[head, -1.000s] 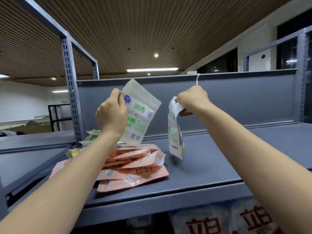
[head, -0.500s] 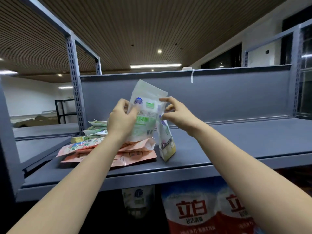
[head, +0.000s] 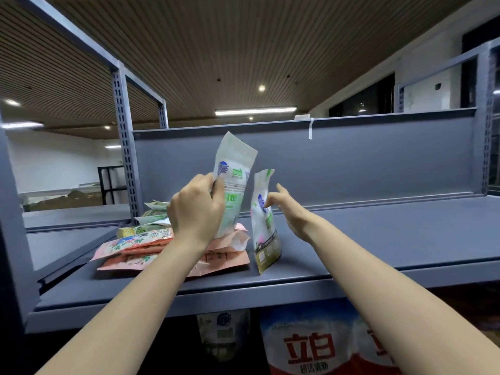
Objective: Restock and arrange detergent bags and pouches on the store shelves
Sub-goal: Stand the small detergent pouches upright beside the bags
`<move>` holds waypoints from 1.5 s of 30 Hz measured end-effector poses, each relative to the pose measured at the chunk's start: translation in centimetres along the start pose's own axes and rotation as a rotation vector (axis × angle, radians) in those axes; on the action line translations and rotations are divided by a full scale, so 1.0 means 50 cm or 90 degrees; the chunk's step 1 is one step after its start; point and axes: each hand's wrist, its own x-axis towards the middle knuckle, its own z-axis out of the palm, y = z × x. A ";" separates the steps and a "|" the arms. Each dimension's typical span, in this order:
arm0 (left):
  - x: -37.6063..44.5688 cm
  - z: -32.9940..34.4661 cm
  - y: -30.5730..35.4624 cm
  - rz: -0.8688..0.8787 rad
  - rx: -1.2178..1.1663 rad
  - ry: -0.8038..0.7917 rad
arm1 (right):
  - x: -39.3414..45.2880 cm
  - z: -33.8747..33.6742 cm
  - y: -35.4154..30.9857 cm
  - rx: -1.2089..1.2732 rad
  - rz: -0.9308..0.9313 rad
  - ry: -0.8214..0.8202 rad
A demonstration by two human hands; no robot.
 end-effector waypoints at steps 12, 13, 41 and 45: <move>-0.022 -0.002 -0.024 0.108 0.225 -0.169 | 0.012 -0.006 0.016 0.178 -0.053 0.100; -0.032 0.005 -0.021 0.104 0.208 -0.245 | 0.012 -0.009 0.016 0.203 -0.064 0.129; 0.031 0.055 -0.094 -0.289 0.085 -0.566 | -0.091 -0.087 0.031 0.167 -0.120 0.261; 0.014 0.017 -0.089 -0.424 0.029 -0.265 | -0.110 -0.079 0.027 0.120 -0.162 0.331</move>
